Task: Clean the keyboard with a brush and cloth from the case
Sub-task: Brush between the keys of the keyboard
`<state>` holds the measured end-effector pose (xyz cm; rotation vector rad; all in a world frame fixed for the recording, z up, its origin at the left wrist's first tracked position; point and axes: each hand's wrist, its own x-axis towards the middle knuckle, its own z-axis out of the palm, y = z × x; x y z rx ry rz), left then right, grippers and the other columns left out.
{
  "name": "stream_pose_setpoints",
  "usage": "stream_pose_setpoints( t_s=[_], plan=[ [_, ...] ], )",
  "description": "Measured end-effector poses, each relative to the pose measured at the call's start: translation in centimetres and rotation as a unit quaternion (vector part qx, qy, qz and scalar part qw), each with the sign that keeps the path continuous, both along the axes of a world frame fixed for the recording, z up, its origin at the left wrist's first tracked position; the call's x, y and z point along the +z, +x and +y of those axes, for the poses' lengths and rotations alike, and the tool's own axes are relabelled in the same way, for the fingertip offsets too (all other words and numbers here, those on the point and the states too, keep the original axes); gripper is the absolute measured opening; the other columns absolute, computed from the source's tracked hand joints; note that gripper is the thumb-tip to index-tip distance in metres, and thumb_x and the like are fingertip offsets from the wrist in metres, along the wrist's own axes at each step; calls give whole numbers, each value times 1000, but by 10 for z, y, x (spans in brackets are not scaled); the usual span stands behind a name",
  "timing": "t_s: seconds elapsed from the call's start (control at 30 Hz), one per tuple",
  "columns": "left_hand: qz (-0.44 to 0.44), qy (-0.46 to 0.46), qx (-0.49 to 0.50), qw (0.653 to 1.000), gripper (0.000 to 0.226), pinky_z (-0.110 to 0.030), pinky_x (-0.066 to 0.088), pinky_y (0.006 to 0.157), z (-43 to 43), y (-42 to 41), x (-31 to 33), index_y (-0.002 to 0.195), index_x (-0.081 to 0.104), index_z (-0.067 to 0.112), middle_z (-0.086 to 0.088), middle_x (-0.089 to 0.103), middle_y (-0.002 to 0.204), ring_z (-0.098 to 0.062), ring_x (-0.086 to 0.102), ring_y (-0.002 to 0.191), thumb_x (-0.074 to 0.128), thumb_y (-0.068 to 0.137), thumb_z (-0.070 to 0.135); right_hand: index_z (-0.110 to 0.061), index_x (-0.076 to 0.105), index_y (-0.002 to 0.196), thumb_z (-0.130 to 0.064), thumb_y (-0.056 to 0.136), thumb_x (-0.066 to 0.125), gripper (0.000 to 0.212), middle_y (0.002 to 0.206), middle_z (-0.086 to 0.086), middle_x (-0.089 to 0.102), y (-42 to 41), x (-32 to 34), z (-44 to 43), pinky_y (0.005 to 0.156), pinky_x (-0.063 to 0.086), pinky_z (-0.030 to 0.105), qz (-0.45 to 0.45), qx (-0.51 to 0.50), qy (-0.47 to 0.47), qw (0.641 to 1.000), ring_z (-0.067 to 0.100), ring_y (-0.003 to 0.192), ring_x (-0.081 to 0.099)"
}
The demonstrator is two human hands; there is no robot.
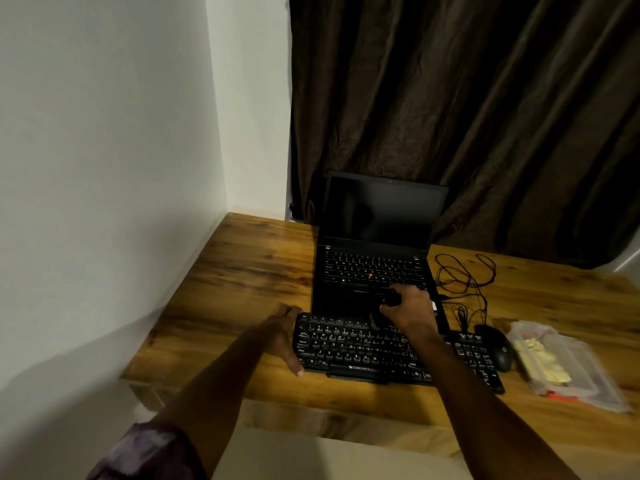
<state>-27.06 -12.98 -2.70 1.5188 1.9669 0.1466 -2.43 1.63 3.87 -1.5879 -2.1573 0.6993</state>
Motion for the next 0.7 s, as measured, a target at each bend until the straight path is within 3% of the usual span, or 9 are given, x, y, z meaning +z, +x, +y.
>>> stream_pose_setpoints(
  t_s=[0.1,0.23,0.43,0.7],
  plan=[
    [4,-1,-4,1000,148,-50,37,114,1,1,0,158,3,20,-6,8,159,-36,21,146,98,47,47,-26,69,116,-31,71,82,47,106,4,71,-17,-6,1,82,61,36,6,25,-7,1000,18,94,68],
    [8,1,0,1000,145,-49,38,112,-1,1,0,157,5,22,-5,10,160,-35,23,146,98,49,44,-22,69,117,-24,71,86,49,103,6,70,-47,-3,-17,72,63,38,64,38,-51,996,21,81,71],
    [7,10,2,1000,145,-49,38,113,-2,1,-1,157,6,23,-2,11,159,-32,22,146,97,47,47,-9,65,124,-11,77,83,51,100,7,68,-55,-9,-20,52,59,23,112,16,-104,988,17,70,70],
    [-8,4,4,1000,148,-51,37,114,-3,2,4,156,8,25,-2,11,158,-32,21,146,97,41,51,-15,70,117,-16,76,83,44,105,9,73,-13,-2,2,73,61,29,19,-1,-19,1000,10,72,66]
  ],
)
